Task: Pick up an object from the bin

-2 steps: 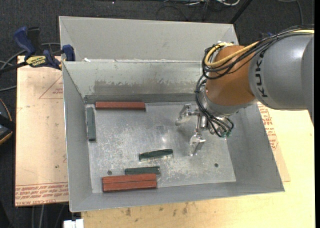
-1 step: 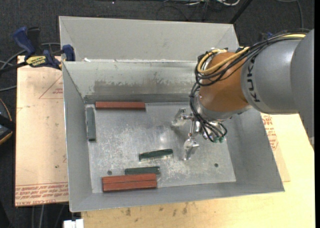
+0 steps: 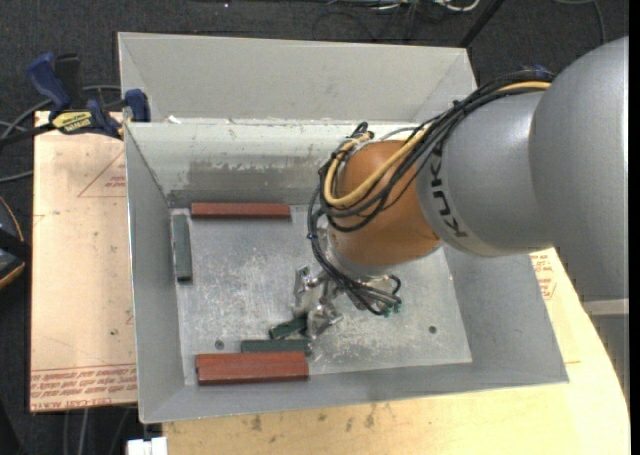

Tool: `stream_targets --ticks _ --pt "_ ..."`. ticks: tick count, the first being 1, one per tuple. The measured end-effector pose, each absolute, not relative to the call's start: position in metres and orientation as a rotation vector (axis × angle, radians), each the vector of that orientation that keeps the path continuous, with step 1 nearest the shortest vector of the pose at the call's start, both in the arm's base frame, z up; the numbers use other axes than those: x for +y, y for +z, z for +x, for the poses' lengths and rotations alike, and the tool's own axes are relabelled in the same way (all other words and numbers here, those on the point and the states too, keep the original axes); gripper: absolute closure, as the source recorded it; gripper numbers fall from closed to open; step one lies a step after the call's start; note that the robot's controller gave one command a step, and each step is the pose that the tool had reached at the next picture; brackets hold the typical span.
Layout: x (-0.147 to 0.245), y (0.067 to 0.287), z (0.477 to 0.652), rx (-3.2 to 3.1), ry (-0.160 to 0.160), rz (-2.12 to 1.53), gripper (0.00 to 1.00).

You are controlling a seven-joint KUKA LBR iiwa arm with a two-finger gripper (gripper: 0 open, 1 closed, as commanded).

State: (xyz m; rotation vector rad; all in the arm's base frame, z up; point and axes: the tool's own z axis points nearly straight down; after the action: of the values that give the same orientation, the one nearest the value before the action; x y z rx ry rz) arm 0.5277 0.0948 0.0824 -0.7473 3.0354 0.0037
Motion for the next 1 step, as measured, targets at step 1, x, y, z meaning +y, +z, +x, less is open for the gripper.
stream_targets --ticks 1 --pt "0.0949 0.0824 0.5277 3.035 0.003 -0.748 1.00"
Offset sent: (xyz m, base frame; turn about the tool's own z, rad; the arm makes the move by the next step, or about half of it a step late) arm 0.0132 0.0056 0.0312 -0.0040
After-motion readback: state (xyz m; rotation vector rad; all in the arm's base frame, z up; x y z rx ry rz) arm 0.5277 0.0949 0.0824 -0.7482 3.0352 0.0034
